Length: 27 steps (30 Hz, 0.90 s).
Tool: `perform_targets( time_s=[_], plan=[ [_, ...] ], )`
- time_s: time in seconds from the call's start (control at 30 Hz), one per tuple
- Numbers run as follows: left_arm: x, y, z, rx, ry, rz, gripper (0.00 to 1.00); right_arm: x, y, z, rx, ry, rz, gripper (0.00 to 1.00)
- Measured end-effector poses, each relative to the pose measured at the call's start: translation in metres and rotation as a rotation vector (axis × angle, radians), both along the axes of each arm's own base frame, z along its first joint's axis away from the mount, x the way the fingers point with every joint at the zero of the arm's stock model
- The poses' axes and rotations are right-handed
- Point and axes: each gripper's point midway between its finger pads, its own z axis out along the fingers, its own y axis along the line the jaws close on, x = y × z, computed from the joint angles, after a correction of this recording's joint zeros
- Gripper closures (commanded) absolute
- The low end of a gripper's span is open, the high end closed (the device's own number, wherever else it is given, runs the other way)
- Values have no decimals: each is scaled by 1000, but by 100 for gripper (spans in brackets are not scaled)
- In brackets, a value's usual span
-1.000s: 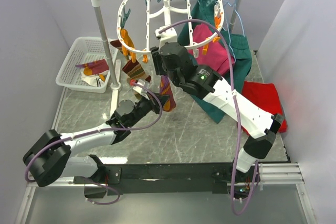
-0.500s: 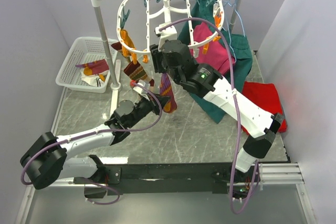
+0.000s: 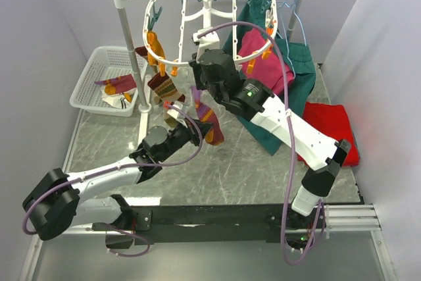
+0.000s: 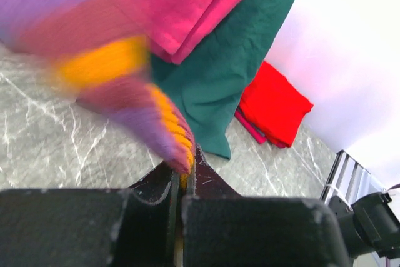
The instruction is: Remove the socks clipped to the hanger
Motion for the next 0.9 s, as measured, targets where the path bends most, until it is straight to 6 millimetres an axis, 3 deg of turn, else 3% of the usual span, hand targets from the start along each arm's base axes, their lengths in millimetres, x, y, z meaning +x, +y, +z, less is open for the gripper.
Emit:
perform_targets(
  time_s=[0.23,0.37,0.53,0.6,0.77,0.9],
  plan=[
    [-6,13,0,-13,57,31,99,7,-3,-8,4,7,-10,100],
    [-2,39,-5,-64,145,109,99,9,-6,-11,6,11,-8,100],
    [35,119,-13,-144,313,362,99,9,-12,-13,20,5,0,100],
    [61,180,-9,-192,350,566,99,9,-14,-12,28,4,6,100],
    [88,273,21,-304,371,828,99,8,-17,-13,40,5,24,100],
    [117,332,45,-386,371,948,99,8,-15,-12,48,6,41,100]
  ],
)
